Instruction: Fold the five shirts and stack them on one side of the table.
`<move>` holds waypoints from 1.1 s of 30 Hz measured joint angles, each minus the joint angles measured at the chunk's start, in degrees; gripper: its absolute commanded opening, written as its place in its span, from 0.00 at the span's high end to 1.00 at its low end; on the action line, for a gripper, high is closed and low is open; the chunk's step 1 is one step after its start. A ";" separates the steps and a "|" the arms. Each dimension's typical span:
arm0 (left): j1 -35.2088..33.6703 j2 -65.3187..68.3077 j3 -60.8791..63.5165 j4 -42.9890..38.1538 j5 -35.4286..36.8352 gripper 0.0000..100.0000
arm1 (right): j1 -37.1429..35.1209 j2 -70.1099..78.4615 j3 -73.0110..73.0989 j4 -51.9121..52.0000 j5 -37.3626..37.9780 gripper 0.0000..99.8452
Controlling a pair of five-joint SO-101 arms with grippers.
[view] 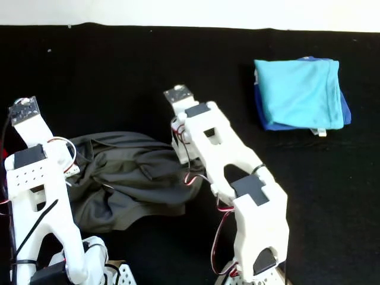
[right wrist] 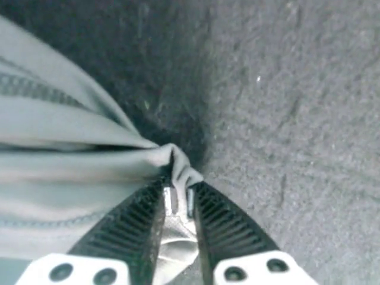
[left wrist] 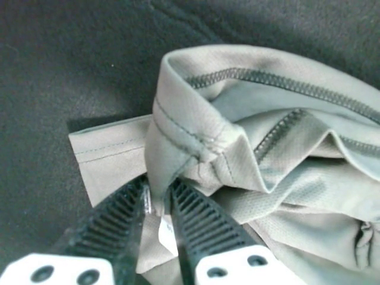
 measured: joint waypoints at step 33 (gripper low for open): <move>19.43 0.00 -70.77 34.29 19.78 0.99 | 26.81 -27.52 -60.13 17.67 17.76 0.99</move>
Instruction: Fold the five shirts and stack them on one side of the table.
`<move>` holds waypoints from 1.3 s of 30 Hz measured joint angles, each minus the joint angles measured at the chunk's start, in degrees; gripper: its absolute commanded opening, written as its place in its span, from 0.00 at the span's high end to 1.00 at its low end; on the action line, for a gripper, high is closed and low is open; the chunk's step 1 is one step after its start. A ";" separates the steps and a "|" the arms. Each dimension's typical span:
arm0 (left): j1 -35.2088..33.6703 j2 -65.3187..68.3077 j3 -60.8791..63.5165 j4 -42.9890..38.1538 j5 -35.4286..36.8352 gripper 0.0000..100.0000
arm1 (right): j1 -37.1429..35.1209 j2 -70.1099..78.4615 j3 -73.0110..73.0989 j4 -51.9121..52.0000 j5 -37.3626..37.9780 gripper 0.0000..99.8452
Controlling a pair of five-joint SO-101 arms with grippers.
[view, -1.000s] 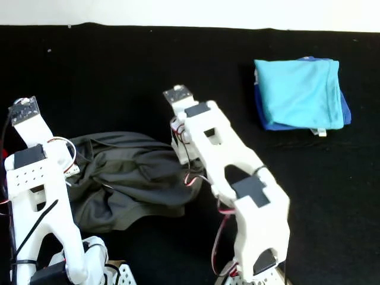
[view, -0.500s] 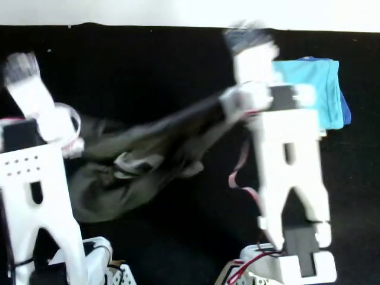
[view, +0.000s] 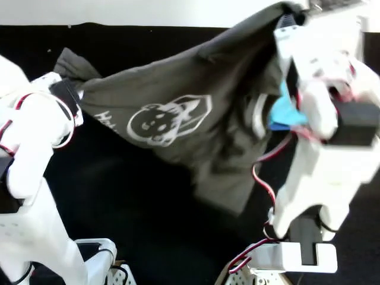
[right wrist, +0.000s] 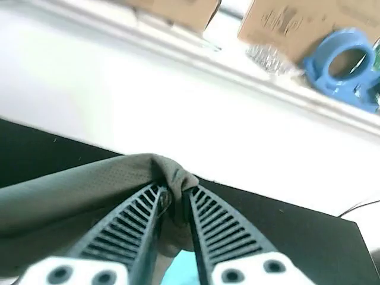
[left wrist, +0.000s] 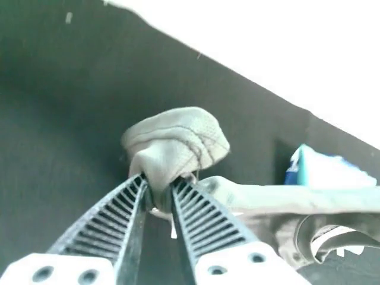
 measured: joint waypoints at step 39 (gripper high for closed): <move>8.35 0.35 69.54 -9.05 -24.09 0.82 | -7.56 -45.10 91.52 -6.07 0.00 0.99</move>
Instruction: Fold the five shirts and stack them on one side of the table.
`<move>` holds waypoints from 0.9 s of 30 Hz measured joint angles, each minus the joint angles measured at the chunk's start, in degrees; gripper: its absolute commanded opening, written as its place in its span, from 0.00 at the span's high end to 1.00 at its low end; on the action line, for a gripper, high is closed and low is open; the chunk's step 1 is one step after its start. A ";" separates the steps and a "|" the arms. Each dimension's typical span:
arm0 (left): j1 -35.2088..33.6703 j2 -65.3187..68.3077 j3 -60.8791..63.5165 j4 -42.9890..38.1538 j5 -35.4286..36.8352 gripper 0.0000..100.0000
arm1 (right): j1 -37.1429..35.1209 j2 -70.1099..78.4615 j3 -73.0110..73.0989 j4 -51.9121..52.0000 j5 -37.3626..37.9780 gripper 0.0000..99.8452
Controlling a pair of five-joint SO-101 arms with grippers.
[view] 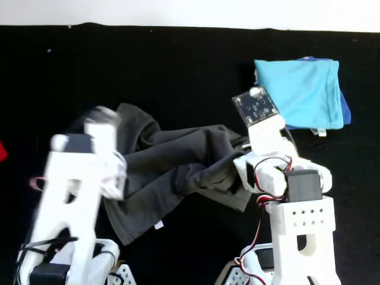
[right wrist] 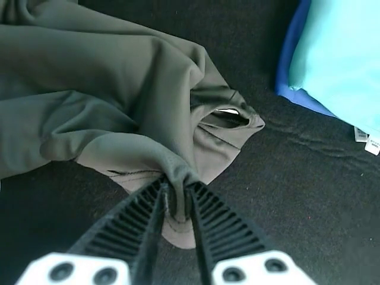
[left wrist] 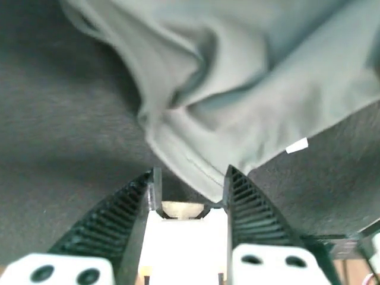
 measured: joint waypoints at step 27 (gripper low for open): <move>-15.65 46.24 -54.33 -2.29 4.13 0.82 | 0.00 0.35 10.11 -17.76 -6.95 0.99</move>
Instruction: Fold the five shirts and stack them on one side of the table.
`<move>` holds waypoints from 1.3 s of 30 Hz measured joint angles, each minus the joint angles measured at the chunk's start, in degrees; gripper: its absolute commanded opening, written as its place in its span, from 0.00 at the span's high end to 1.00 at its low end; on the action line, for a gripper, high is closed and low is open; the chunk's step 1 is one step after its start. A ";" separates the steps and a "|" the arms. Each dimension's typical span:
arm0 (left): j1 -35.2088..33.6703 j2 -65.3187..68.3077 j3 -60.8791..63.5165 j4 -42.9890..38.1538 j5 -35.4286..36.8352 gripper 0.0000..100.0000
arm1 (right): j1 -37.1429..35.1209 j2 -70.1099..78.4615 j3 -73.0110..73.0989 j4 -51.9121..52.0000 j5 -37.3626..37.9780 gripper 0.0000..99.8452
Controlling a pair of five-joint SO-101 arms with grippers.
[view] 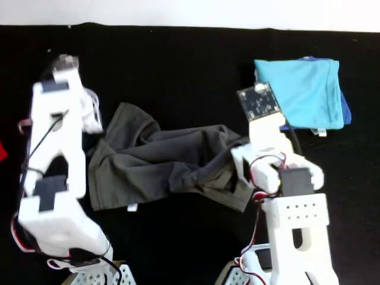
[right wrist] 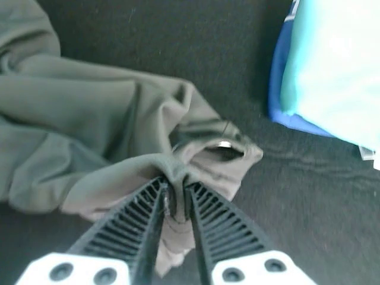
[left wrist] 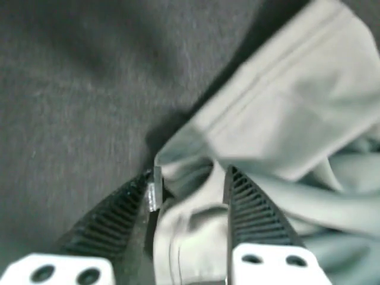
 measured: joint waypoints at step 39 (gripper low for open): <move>2.55 -23.65 57.76 -20.48 -4.04 0.92 | 0.09 0.18 0.53 -1.76 -0.35 0.99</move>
